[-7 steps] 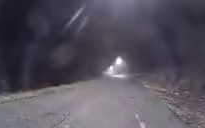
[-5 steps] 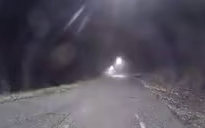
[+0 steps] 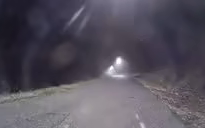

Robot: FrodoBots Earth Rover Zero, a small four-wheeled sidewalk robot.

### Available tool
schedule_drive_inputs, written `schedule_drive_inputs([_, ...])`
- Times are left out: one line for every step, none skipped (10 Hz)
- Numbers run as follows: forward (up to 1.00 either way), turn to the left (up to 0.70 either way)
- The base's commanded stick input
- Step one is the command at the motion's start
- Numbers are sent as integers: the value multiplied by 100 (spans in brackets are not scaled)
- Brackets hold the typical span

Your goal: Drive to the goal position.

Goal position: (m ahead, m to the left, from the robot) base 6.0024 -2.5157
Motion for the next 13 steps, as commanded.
schedule_drive_inputs([70, 0])
schedule_drive_inputs([70, 0])
schedule_drive_inputs([70, 1])
schedule_drive_inputs([70, 1])
schedule_drive_inputs([70, 0])
schedule_drive_inputs([70, 0])
schedule_drive_inputs([70, 0])
schedule_drive_inputs([70, 0])
schedule_drive_inputs([70, 0])
schedule_drive_inputs([70, -3])
schedule_drive_inputs([70, -5])
schedule_drive_inputs([70, -5])
schedule_drive_inputs([70, -3])
